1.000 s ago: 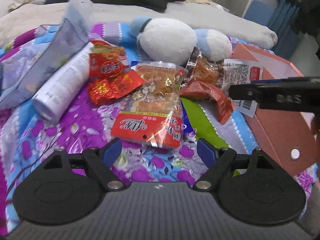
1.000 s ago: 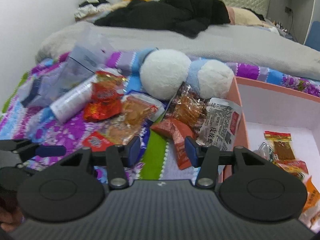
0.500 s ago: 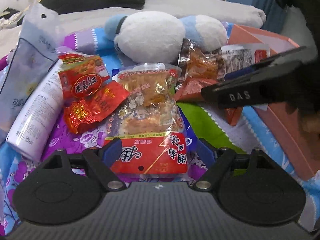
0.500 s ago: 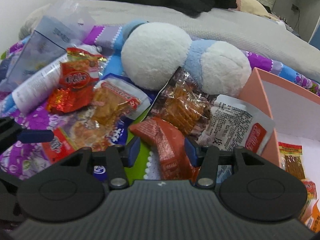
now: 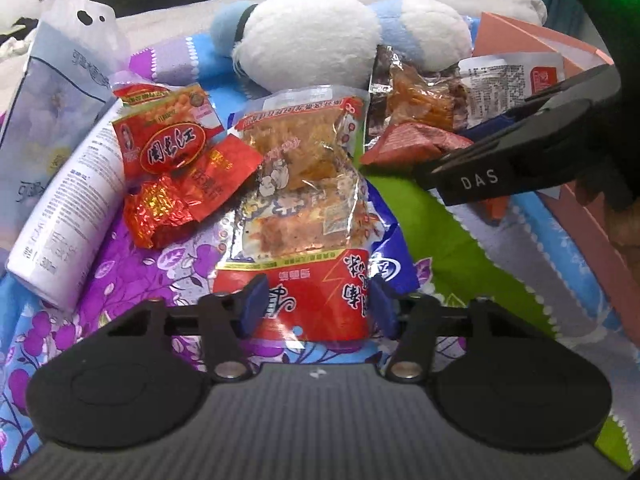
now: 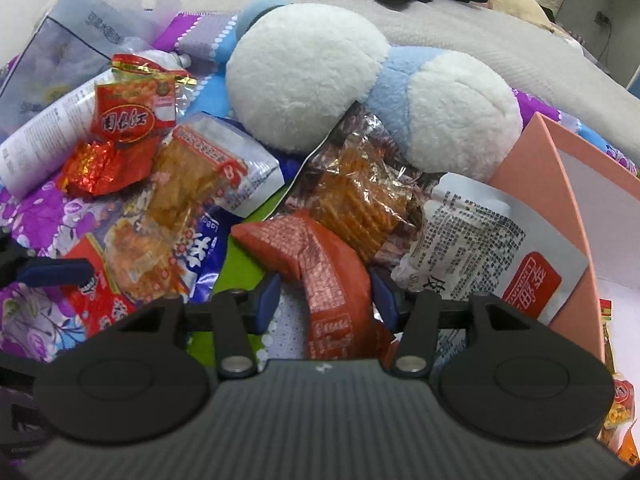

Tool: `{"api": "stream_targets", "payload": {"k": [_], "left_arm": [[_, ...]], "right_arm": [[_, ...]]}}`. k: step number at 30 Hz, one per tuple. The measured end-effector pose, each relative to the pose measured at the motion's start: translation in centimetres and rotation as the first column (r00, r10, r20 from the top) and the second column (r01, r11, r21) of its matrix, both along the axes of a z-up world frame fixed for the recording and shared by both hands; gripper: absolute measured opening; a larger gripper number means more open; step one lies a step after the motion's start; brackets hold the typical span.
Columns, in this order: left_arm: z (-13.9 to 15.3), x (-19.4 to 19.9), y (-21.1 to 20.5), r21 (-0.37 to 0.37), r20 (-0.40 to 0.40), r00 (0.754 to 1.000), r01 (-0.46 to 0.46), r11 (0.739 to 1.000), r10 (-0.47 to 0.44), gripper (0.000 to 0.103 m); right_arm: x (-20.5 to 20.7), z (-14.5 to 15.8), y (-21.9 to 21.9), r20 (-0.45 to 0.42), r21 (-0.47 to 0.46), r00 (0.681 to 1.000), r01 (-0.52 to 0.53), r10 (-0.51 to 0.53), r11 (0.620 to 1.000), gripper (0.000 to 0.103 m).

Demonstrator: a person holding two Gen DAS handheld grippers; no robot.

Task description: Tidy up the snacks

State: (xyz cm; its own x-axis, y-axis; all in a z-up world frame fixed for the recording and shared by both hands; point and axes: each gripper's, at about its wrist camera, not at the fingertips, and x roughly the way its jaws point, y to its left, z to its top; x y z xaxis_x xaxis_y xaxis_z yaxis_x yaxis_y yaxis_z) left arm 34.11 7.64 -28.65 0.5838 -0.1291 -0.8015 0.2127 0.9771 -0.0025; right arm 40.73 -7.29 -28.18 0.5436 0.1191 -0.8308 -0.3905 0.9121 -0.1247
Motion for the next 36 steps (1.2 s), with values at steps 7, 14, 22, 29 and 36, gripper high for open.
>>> {"api": "stream_targets", "payload": {"k": [7, 14, 22, 29, 36], "left_arm": [[1.1, -0.1, 1.2, -0.039, 0.009, 0.998, -0.059, 0.998, 0.059, 0.017], [3.3, -2.0, 2.4, -0.11, 0.034, 0.989, -0.138, 0.984, 0.143, 0.013], [5.8, -6.1, 1.9, -0.164, 0.004, 0.982, -0.184, 0.969, 0.188, 0.01], [7.7, -10.9, 0.9, -0.158, 0.014, 0.982, -0.183, 0.97, 0.188, 0.009], [8.4, -15.9, 0.3, -0.162, -0.002, 0.979, -0.201, 0.966, 0.203, 0.009]], "right_arm": [[-0.2, -0.1, -0.3, -0.009, -0.013, 1.0, 0.019, -0.019, 1.0, 0.033], [-2.4, 1.7, -0.6, 0.021, -0.007, 1.0, 0.014, -0.014, 1.0, 0.033], [-6.6, 3.8, -1.6, 0.023, 0.03, 0.999, 0.03, -0.03, 0.999, 0.033], [-11.5, 4.9, -2.7, 0.009, 0.057, 0.999, 0.044, -0.044, 0.997, 0.033], [-16.3, 5.3, -3.6, 0.01, 0.079, 0.999, 0.041, -0.042, 0.996, 0.033]]}}
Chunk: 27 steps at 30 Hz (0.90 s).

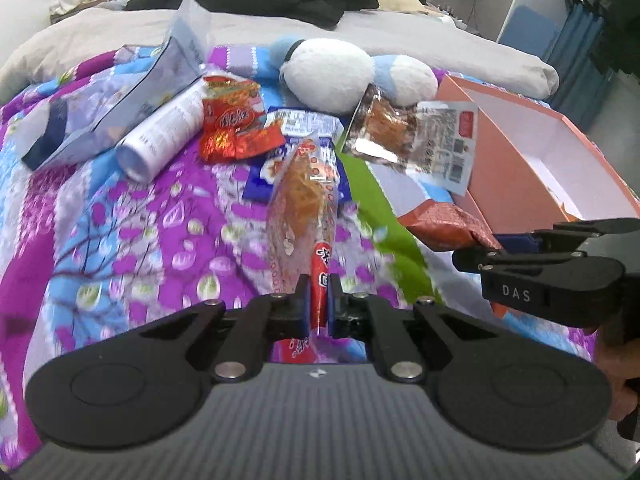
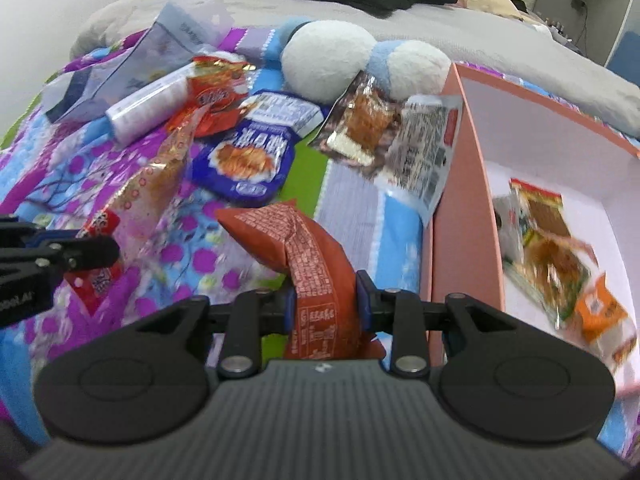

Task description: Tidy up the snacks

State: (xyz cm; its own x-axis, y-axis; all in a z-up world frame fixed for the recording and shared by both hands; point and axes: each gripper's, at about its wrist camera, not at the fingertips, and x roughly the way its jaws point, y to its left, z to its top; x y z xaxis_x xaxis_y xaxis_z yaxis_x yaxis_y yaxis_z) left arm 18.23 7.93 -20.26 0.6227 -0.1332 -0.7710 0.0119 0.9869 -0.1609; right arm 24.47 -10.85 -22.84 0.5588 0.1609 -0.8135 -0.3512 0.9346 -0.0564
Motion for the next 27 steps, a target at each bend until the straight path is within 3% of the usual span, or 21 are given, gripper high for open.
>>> {"api": "stream_targets", "payload": {"k": [8, 14, 18, 20, 22, 25, 27], "left_arm": [[-0.2, -4.9, -0.4, -0.048, -0.038, 0.999, -0.004, 0.999, 0.002, 0.009], [-1.4, -6.3, -1.5, -0.094, -0.072, 0.997, 0.022, 0.995, -0.029, 0.01], [-1.7, -6.7, -1.8, -0.127, -0.062, 0.997, 0.037, 0.991, -0.045, 0.035], [-1.9, -7.0, -1.7, -0.143, -0.062, 0.997, 0.032, 0.989, -0.041, 0.059], [-2.0, -7.2, -1.3, -0.152, -0.068, 0.997, 0.015, 0.988, -0.026, 0.068], [-2.4, -7.4, -0.2, -0.197, -0.087, 0.996, -0.018, 0.98, 0.001, 0.081], [-2.6, -7.4, 0.6, -0.237, -0.093, 0.995, -0.042, 0.971, 0.02, 0.084]], "right_arm": [[-4.4, -1.1, -1.0, -0.027, 0.035, 0.999, 0.021, -0.02, 0.999, 0.033], [-6.4, -2.3, -1.3, -0.049, 0.02, 0.999, 0.025, -0.024, 0.999, 0.033], [-7.0, -2.9, -1.8, -0.082, 0.051, 0.997, 0.016, -0.012, 0.999, 0.034], [-7.1, -3.3, -2.1, -0.108, 0.057, 0.994, 0.014, -0.007, 0.998, 0.037], [-7.1, -3.5, -2.4, -0.13, 0.081, 0.991, 0.003, 0.007, 0.997, 0.049], [-7.4, -3.5, -2.7, -0.151, 0.122, 0.987, -0.029, 0.048, 0.992, 0.054], [-7.4, -3.5, -2.9, -0.159, 0.153, 0.985, -0.047, 0.072, 0.987, 0.056]]}}
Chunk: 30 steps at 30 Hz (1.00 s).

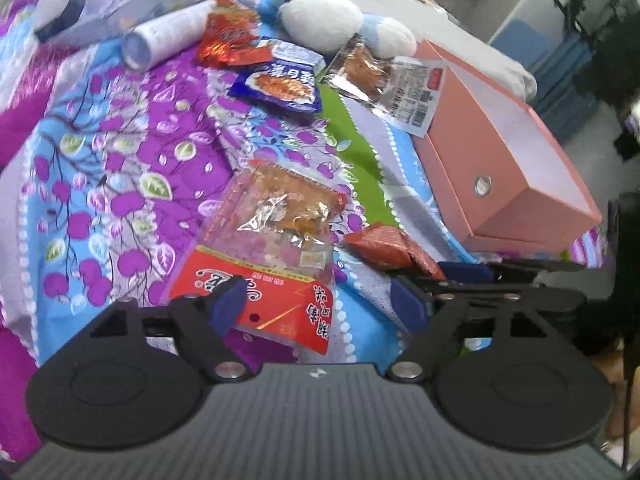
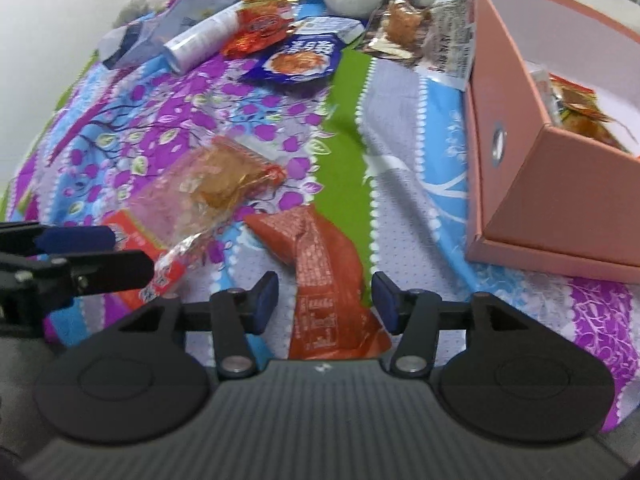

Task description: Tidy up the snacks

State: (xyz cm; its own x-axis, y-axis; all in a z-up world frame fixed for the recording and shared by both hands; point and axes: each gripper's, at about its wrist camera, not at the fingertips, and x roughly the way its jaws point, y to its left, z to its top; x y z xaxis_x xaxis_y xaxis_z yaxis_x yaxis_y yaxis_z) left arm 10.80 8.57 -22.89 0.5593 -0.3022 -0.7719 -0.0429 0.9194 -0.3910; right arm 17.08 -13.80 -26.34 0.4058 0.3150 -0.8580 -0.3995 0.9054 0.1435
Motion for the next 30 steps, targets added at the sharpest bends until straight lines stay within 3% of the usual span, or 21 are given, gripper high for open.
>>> {"api": "stream_targets", "payload": {"k": [5, 10, 14, 22, 24, 30], "left_arm": [[-0.2, 0.3, 1.2, -0.016, 0.008, 1.0, -0.024, 1.0, 0.024, 0.09], [0.0, 0.8, 1.0, 0.031, 0.03, 0.999, 0.022, 0.999, -0.023, 0.092], [0.6, 1.2, 0.4, 0.082, 0.057, 0.997, 0.055, 0.995, -0.059, 0.093], [0.1, 2.7, 0.3, 0.123, 0.017, 0.994, 0.104, 0.987, -0.107, 0.098], [-0.1, 3.1, 0.3, 0.144, 0.005, 0.994, 0.107, 0.984, -0.109, 0.098], [-0.7, 4.1, 0.0, 0.172, -0.021, 0.989, 0.145, 0.974, -0.144, 0.101]], "right_arm": [[0.1, -0.1, -0.8, 0.0, 0.075, 1.0, -0.023, 0.023, 0.997, 0.06], [0.0, 0.0, -0.6, 0.069, 0.048, 0.991, -0.117, 0.113, 0.992, 0.06], [0.4, 0.4, -1.0, 0.117, 0.064, 0.99, -0.093, 0.085, 0.994, 0.06], [0.5, -1.1, 0.0, 0.115, 0.01, 0.973, -0.201, 0.199, 0.979, 0.06], [0.5, -1.5, 0.4, 0.132, -0.031, 0.971, -0.195, 0.198, 0.98, 0.06], [0.9, -2.2, 0.2, 0.135, -0.005, 0.981, -0.138, 0.137, 0.99, 0.058]]}}
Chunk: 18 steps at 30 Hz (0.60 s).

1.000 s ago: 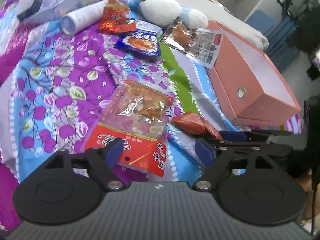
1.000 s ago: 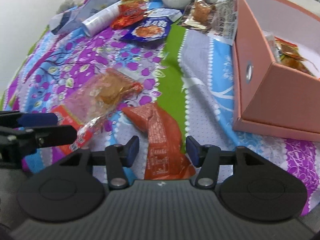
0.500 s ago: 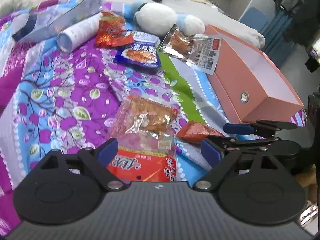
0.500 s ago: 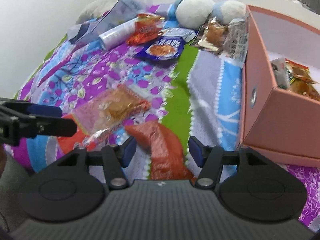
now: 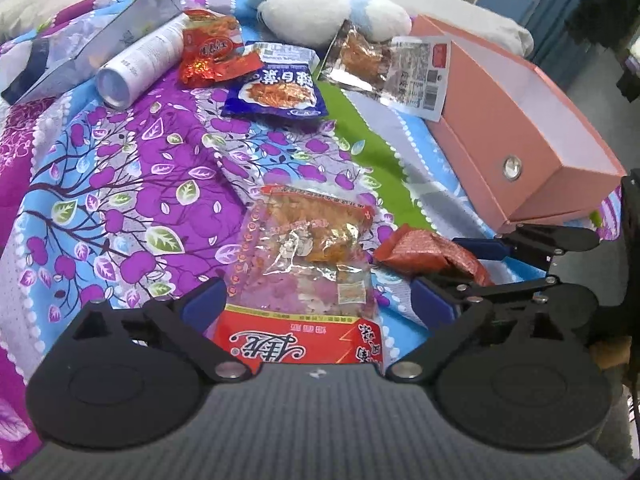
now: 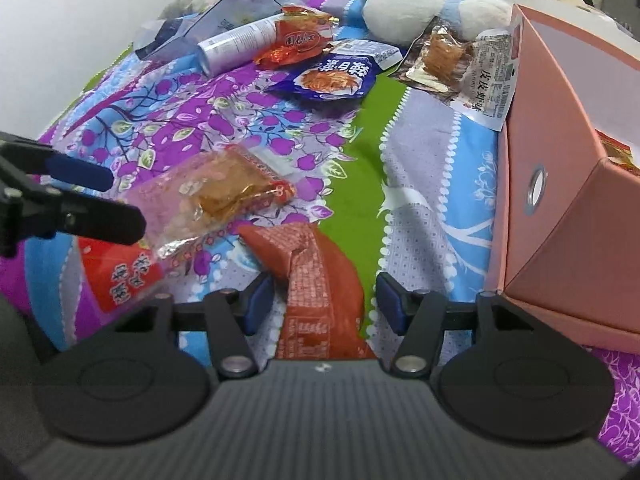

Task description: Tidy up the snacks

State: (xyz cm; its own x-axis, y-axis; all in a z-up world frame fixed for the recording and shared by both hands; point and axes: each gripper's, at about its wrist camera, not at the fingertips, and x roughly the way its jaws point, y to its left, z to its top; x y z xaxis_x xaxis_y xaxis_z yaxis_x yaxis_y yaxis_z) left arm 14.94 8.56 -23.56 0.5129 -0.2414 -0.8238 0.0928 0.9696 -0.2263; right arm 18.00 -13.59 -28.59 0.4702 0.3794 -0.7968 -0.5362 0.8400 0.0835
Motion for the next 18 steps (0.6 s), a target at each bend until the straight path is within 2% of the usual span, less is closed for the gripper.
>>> {"api": "stream_targets", "payload": {"k": [2, 5, 12, 18], "left_arm": [[-0.2, 0.3, -0.3, 0.022, -0.001, 1.0, 0.017, 1.0, -0.017, 0.101], [-0.5, 1.0, -0.5, 0.032, 0.0, 0.999, 0.044, 0.999, -0.044, 0.101], [-1.1, 3.1, -0.6, 0.051, 0.001, 1.0, 0.031, 0.998, -0.031, 0.101], [-2.6, 4.3, -1.8, 0.09, -0.02, 1.0, 0.011, 0.996, -0.009, 0.101]], "right_arm": [[-0.2, -0.1, 0.2, 0.001, -0.005, 1.0, 0.002, -0.002, 1.0, 0.049], [-0.7, 0.3, 0.7, 0.019, -0.04, 1.0, 0.013, -0.013, 0.999, 0.045], [-1.2, 1.3, 0.3, 0.041, -0.082, 0.993, 0.115, -0.112, 0.99, 0.044], [-1.4, 1.0, -0.4, 0.033, -0.099, 0.985, 0.17, -0.167, 0.98, 0.044]]}}
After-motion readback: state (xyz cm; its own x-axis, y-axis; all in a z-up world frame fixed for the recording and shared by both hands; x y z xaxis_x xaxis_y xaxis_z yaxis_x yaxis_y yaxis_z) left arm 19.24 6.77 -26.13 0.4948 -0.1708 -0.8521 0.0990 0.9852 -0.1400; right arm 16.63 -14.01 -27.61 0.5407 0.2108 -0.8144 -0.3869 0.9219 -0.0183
